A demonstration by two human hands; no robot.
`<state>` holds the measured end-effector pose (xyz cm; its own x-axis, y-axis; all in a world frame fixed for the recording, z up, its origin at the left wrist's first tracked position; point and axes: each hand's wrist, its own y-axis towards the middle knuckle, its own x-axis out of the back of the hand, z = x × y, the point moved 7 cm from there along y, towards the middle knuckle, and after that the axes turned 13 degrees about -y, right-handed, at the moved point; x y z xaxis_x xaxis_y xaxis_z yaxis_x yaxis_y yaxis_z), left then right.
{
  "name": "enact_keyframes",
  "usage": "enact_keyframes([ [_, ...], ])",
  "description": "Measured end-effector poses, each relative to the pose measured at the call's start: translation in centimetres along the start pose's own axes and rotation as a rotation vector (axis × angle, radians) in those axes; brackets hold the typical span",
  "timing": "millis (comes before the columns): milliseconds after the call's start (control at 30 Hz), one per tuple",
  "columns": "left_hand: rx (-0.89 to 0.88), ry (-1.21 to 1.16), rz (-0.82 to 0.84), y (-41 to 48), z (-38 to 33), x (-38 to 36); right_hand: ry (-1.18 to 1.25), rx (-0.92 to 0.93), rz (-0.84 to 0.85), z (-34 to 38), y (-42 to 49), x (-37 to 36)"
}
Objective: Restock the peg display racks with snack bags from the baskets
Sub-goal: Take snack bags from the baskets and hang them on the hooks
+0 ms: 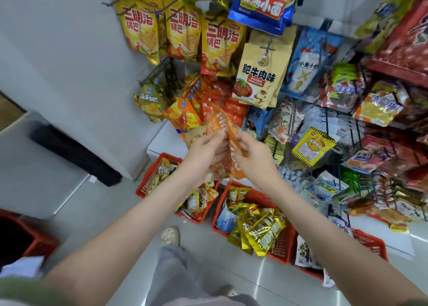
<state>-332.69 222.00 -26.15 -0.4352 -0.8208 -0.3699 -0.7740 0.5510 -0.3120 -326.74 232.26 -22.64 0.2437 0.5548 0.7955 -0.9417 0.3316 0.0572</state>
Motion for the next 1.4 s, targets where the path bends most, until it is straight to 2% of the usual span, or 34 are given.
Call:
enact_keyframes([
  [67,-0.059,0.195,0.069,1.6,-1.2,2.3,-0.027,0.009,0.024,0.9,2.1,-0.7],
  [133,-0.156,0.416,0.065,3.5,-3.3,5.4,-0.089,0.035,0.065,2.1,4.5,-1.5],
  [300,-0.486,0.864,-0.099,6.9,-12.3,11.9,-0.171,0.071,0.126,6.4,10.7,-2.5],
  [333,-0.504,0.87,-0.074,7.9,-13.7,13.1,-0.189,0.09,0.127,7.4,11.9,-2.6],
  [433,-0.453,0.876,0.145,10.3,-16.9,15.3,-0.248,0.15,0.124,10.5,14.6,-2.6],
  [500,-0.37,0.776,0.244,11.3,-18.4,16.3,-0.232,0.167,0.103,12.2,15.6,-2.3],
  [567,-0.315,0.657,0.25,12.2,-19.6,17.1,-0.205,0.176,0.068,13.4,16.3,-1.9],
  [800,-0.398,0.375,0.07,11.9,-22.2,17.8,-0.259,0.114,-0.106,15.7,19.0,0.2],
  [967,-0.38,0.232,0.057,11.5,-23.6,17.5,0.005,-0.1,-0.31,15.0,20.0,1.6],
  [1033,-0.372,0.163,0.041,11.5,-24.3,17.7,0.192,-0.171,-0.355,14.4,20.2,1.4],
  [1100,-0.369,0.074,0.019,11.5,-25.3,18.0,0.446,-0.201,-0.322,14.2,20.6,0.6],
  [1167,-0.364,-0.027,0.008,11.5,-26.2,18.0,0.628,-0.192,-0.221,14.0,21.4,-0.8],
  [1233,-0.359,-0.088,0.037,11.5,-27.3,17.4,0.688,-0.171,-0.159,14.4,22.2,-1.3],
  [1400,-0.349,-0.127,0.117,11.7,-29.1,15.0,0.706,-0.086,-0.235,14.8,24.4,0.8],
])
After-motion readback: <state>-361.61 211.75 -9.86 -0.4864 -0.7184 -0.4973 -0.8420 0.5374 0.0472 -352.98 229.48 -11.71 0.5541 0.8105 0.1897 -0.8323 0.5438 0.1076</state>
